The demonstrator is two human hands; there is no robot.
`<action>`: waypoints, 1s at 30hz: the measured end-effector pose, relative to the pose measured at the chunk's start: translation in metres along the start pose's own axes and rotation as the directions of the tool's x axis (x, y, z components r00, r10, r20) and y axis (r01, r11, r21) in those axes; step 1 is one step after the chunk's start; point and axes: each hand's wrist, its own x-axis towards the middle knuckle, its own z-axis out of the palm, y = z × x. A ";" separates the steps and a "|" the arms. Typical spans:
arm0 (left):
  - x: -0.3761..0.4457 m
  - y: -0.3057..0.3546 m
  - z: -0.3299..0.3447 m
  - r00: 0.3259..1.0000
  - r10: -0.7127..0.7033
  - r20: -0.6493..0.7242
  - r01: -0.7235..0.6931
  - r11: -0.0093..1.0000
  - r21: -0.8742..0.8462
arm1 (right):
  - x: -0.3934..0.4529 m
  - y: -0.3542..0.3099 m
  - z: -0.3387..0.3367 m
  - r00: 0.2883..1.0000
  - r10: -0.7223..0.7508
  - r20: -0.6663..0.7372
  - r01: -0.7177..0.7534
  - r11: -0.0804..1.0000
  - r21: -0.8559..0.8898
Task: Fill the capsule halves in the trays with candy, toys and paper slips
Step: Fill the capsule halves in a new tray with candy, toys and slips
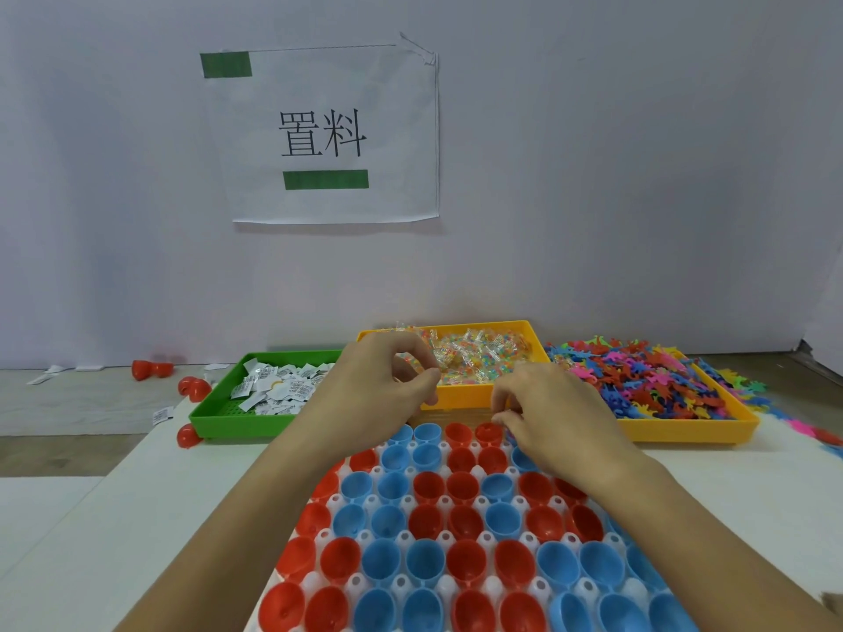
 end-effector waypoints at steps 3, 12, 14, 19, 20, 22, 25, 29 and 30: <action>-0.001 0.001 0.000 1.000 -0.004 0.000 0.004 1.000 0.001 | -0.001 0.000 0.000 1.000 -0.023 0.014 0.023 1.000 -0.016; 0.001 -0.004 0.001 0.999 0.022 0.047 -0.023 1.000 0.020 | 0.004 0.008 -0.003 0.998 -0.055 0.010 0.055 0.998 0.044; 0.002 -0.008 0.003 0.998 0.043 0.051 -0.046 0.996 0.074 | 0.005 0.012 -0.006 0.999 -0.031 -0.019 0.032 0.998 0.062; 0.006 -0.019 -0.001 0.998 0.068 0.018 -0.070 0.980 0.188 | 0.005 0.014 -0.011 0.998 0.029 -0.051 -0.023 0.994 0.110; 0.007 -0.023 -0.002 0.998 0.068 0.006 -0.068 0.978 0.197 | 0.005 0.014 -0.011 0.998 0.032 -0.058 -0.025 0.993 0.115; 0.009 -0.031 -0.003 0.998 0.064 -0.020 -0.059 0.975 0.214 | 0.007 0.014 -0.012 0.995 0.044 -0.084 -0.031 0.988 0.149; 0.011 -0.046 0.000 0.999 0.020 -0.026 -0.012 0.961 0.278 | 0.016 0.016 -0.013 0.995 0.062 -0.084 -0.048 0.985 0.167; 0.011 -0.057 0.006 1.000 -0.017 0.023 0.007 0.935 0.354 | 0.045 0.015 -0.012 0.992 0.097 0.077 -0.104 0.991 0.089; 0.011 -0.058 0.007 1.000 -0.011 0.021 0.003 0.935 0.354 | 0.052 0.014 -0.011 0.987 0.114 0.113 -0.122 0.990 0.069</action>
